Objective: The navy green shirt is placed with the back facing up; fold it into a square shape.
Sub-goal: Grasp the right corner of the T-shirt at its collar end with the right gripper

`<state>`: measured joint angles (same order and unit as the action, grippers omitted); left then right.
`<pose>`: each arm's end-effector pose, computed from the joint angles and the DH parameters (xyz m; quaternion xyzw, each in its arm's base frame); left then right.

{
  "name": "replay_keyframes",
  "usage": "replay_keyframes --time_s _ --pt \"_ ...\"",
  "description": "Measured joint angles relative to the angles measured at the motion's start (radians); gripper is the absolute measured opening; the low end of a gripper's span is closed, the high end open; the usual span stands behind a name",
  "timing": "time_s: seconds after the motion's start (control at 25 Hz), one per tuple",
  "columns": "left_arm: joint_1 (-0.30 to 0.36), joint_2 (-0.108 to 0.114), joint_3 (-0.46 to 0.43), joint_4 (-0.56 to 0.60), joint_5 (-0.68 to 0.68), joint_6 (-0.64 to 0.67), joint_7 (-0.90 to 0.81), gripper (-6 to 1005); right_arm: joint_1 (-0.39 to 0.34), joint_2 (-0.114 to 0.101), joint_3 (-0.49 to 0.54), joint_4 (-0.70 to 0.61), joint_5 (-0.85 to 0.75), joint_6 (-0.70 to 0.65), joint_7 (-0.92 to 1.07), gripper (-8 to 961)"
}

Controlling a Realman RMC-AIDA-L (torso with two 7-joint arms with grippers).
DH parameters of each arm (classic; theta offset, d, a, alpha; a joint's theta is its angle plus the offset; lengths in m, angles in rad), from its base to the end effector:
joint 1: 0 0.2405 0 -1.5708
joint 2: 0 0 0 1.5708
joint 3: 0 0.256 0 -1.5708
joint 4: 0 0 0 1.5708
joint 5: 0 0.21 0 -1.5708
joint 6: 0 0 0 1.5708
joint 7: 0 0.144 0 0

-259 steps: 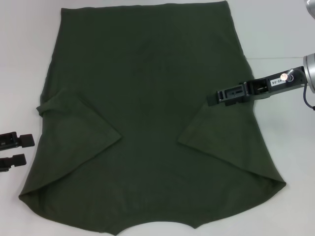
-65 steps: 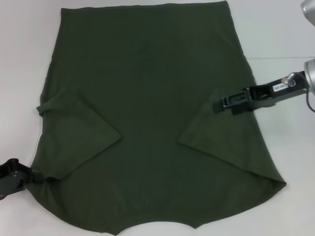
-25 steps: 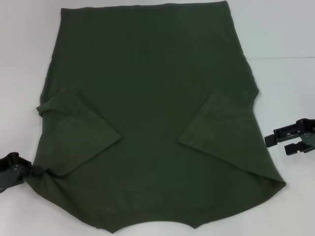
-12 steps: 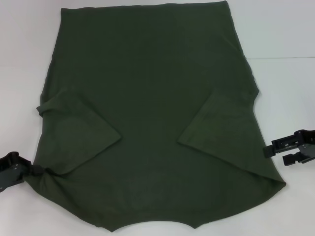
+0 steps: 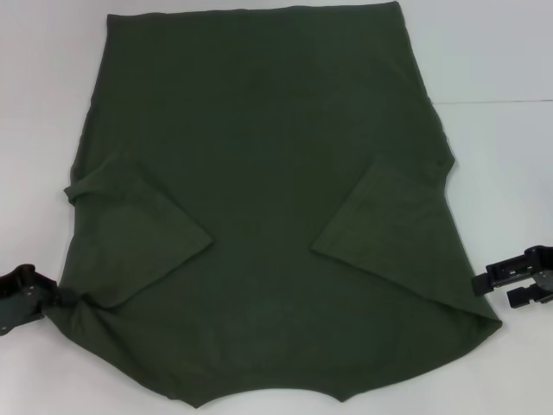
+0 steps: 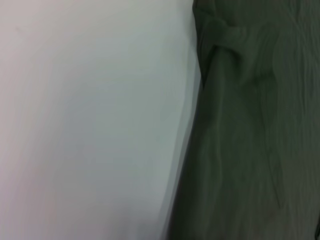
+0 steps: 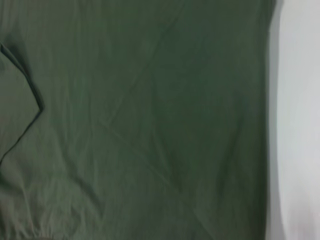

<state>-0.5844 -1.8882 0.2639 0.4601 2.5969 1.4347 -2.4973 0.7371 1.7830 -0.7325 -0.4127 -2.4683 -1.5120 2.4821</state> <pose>-0.3636 0.3237 0.0544 -0.6108 -0.7673 -0.1492 0.1260 0.3137 0.3610 0.0652 -0.7384 0.6694 -0.0077 0.0813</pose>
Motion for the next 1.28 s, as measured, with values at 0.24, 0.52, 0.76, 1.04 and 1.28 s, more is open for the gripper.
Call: replay_keyframes --time_s 0.24,0.52,0.76,1.04,1.28 --pt "-0.002 0.000 0.000 0.000 0.000 -0.002 0.000 43 -0.003 0.011 -0.001 0.019 -0.001 0.004 -0.017 882" --pt "-0.002 0.000 0.000 0.000 0.000 -0.002 0.000 45 -0.005 0.022 -0.002 0.029 -0.002 0.015 -0.027 882" --pt "-0.005 -0.002 0.000 0.000 0.000 -0.004 0.000 47 -0.010 0.033 0.001 0.029 -0.002 0.016 -0.036 881" --pt "-0.005 -0.002 0.000 0.000 0.000 -0.004 -0.001 49 -0.020 0.043 0.006 0.029 0.005 0.024 -0.046 881" --pt "-0.005 -0.002 0.000 0.000 0.000 -0.004 0.000 51 -0.025 0.047 0.046 0.038 0.008 0.033 -0.062 881"
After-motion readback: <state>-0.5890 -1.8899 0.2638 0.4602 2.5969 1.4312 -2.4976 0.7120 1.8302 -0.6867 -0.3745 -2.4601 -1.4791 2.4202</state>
